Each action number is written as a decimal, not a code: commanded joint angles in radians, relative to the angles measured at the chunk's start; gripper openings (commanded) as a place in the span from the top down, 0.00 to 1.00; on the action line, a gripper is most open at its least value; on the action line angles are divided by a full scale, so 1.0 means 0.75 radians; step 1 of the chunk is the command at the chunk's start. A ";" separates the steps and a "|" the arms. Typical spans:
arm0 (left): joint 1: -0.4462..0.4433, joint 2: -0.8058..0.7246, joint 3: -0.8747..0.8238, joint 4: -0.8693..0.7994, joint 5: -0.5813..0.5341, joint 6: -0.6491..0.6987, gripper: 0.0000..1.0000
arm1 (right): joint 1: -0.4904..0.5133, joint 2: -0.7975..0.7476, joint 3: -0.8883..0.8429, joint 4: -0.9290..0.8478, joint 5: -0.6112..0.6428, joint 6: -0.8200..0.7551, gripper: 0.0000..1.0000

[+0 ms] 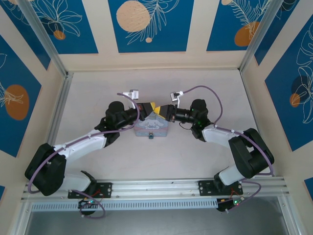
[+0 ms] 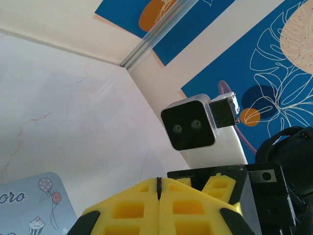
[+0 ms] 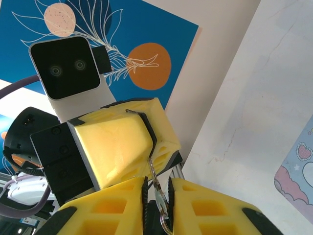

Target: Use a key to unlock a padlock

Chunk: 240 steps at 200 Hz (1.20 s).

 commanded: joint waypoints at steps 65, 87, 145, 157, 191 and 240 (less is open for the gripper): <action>-0.024 0.022 0.053 -0.010 -0.032 -0.008 1.00 | 0.007 -0.006 -0.033 0.046 -0.042 -0.005 0.69; -0.027 0.022 0.059 -0.018 -0.037 -0.007 1.00 | 0.007 -0.002 -0.035 0.046 -0.048 -0.003 0.77; -0.032 0.036 0.093 -0.068 -0.047 -0.013 1.00 | 0.001 -0.008 -0.057 0.032 -0.044 -0.008 1.00; -0.034 0.036 0.110 -0.121 -0.056 -0.026 1.00 | -0.006 -0.022 -0.061 0.007 -0.038 -0.016 1.00; -0.031 -0.022 0.175 -0.401 -0.159 -0.059 0.33 | -0.043 -0.127 -0.043 -0.356 0.006 -0.178 1.00; -0.026 -0.012 0.432 -1.028 -0.184 -0.127 0.20 | 0.014 -0.311 0.167 -1.242 0.313 -0.735 1.00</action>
